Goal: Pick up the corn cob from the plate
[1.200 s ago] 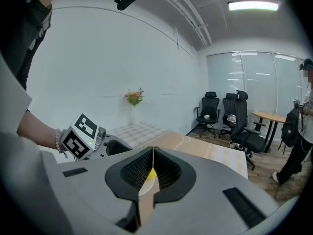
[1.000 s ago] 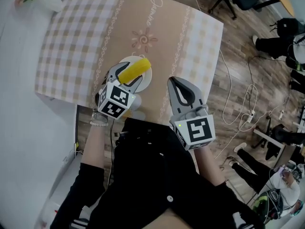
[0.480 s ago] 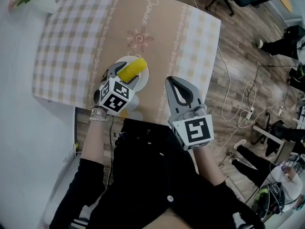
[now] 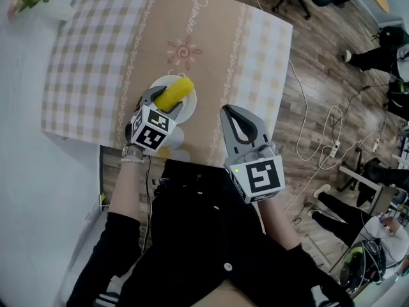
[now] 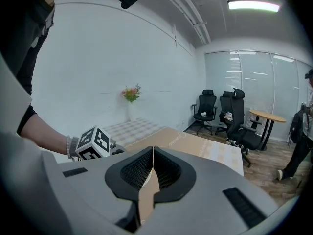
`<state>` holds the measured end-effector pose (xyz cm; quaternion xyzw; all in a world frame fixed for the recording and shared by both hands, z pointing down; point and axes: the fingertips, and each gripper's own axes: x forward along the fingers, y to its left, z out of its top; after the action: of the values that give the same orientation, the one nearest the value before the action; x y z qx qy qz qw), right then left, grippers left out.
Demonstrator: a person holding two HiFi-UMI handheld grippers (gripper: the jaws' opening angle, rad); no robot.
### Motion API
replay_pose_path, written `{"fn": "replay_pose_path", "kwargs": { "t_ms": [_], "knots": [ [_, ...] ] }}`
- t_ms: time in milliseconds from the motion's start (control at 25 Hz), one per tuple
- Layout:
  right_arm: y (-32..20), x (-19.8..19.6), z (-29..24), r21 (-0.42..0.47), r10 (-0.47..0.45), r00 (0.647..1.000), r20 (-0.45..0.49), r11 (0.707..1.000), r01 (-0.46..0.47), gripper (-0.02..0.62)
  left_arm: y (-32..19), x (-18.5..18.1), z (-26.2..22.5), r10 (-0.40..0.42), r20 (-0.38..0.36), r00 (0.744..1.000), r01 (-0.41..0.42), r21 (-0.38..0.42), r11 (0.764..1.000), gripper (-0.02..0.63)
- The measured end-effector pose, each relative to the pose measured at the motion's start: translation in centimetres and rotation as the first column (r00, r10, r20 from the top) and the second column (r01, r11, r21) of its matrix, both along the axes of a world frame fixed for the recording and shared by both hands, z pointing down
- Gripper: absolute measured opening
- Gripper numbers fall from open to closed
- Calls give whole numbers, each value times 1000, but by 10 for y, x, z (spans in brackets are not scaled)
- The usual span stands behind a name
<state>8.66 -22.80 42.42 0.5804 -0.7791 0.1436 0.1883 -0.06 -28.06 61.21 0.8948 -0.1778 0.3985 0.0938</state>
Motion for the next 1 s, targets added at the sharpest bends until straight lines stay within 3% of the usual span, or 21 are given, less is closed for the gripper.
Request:
{"fn": "replay_pose_path", "kwargs": {
  "t_ms": [600,1000],
  "knots": [
    [3,-5,-3,7,-16,1000,-1,1000,16,43,5,-9,-4,-49,13,999,49,14,999,259],
    [5,-13,-9,24,-75,997,-14,997,75,43,11,-14,-25,-94,-6,996,94,40,995,259]
  ]
}}
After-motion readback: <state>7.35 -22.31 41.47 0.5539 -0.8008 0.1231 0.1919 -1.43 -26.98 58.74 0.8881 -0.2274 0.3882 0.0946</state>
